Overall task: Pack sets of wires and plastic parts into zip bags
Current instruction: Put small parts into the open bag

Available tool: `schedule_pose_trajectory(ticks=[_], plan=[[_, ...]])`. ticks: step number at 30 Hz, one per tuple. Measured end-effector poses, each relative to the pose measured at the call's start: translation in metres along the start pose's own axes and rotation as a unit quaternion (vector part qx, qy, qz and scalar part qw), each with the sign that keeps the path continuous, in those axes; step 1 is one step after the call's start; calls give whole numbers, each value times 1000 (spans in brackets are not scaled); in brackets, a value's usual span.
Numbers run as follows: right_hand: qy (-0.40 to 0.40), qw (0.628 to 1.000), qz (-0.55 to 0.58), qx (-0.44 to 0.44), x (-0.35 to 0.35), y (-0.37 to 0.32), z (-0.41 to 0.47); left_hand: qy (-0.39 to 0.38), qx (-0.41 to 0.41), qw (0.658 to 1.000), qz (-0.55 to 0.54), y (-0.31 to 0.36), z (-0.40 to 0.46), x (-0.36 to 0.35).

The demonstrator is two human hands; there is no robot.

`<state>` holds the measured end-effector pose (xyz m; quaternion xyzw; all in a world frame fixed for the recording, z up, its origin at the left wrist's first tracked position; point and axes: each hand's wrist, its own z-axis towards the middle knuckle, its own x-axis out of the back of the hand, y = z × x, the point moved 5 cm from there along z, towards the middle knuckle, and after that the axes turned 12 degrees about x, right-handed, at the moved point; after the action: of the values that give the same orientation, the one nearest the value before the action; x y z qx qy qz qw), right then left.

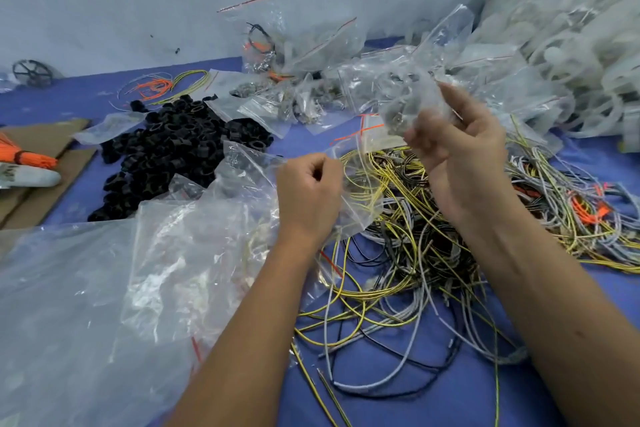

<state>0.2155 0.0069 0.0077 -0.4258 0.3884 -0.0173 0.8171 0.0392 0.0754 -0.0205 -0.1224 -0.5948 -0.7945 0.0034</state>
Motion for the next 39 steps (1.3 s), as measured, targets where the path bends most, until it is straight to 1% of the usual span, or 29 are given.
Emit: schedule_pose_trajectory(ticks=[1, 2, 3, 5, 6, 7, 9, 12, 13, 14, 16, 17, 18, 19, 20, 21, 22, 23, 24, 28, 29, 30, 32, 33, 34, 36, 39], plan=[[-30, 999, 27, -8, -2, 0, -3, -2, -2, 1000, 20, 0, 0, -1], [-67, 997, 30, -12, -7, 1, -7, -3, -1, 1000, 27, -1, 0, -2], [-97, 995, -1, -9, -11, 3, -10, 0, 1, 1000, 24, -1, 0, -1], [-130, 981, -145, 17, -16, 8, -17, 20, -6, 1000, 0, 1, 0, 1], [-145, 963, -224, 36, -17, 10, -20, 37, -20, 999, -10, 3, -1, 3], [-165, 937, -301, 59, -18, 13, -22, 55, -41, 998, -13, 6, -2, 6], [-198, 872, -435, 108, -18, 15, -24, 77, -95, 992, 11, 13, -5, 8], [-251, 781, -550, 158, -23, 15, -27, 89, -187, 976, 74, 27, -13, 7], [-262, 760, -572, 162, -26, 14, -28, 93, -216, 968, 90, 32, -17, 7], [-268, 752, -581, 156, -27, 14, -28, 94, -241, 961, 100, 37, -20, 6], [-282, 753, -577, 140, -28, 13, -28, 91, -276, 950, 110, 42, -25, 3], [-287, 765, -564, 122, -28, 14, -28, 90, -284, 948, 114, 43, -27, 1], [-282, 795, -530, 87, -27, 15, -27, 86, -290, 946, 117, 44, -29, -1], [-264, 838, -476, 35, -23, 17, -25, 82, -293, 945, 119, 44, -30, -3], [-236, 884, -403, -26, -19, 20, -25, 77, -296, 944, 121, 44, -31, -5], [-209, 916, -333, -85, -16, 23, -25, 75, -297, 944, 121, 45, -32, -7], [-191, 934, -274, -129, -15, 26, -27, 74, -298, 944, 121, 46, -33, -8], [-183, 941, -238, -156, -15, 27, -28, 73, -301, 943, 120, 46, -34, -9], [-182, 943, -219, -170, -17, 28, -30, 73, -305, 942, 121, 47, -35, -9], [-210, 942, -198, -173, -21, 30, -35, 61, -326, 935, 122, 52, -38, -15], [-221, 939, -173, -199, -22, 32, -37, 55, -331, 934, 120, 53, -40, -18], [-224, 935, -121, -248, -24, 34, -40, 53, -338, 932, 118, 55, -42, -20], [-196, 910, 17, -365, -28, 37, -49, 53, -349, 929, 114, 57, -45, -22], [-182, 896, 69, -399, -30, 38, -52, 54, -352, 928, 110, 58, -46, -21], [-172, 889, 101, -412, -31, 38, -53, 57, -354, 927, 107, 59, -46, -21], [-191, 884, 134, -406, -35, 35, -53, 62, -355, 927, 107, 61, -47, -22], [-233, 900, 65, -362, -39, 35, -54, 72, -354, 927, 101, 62, -49, -21]])
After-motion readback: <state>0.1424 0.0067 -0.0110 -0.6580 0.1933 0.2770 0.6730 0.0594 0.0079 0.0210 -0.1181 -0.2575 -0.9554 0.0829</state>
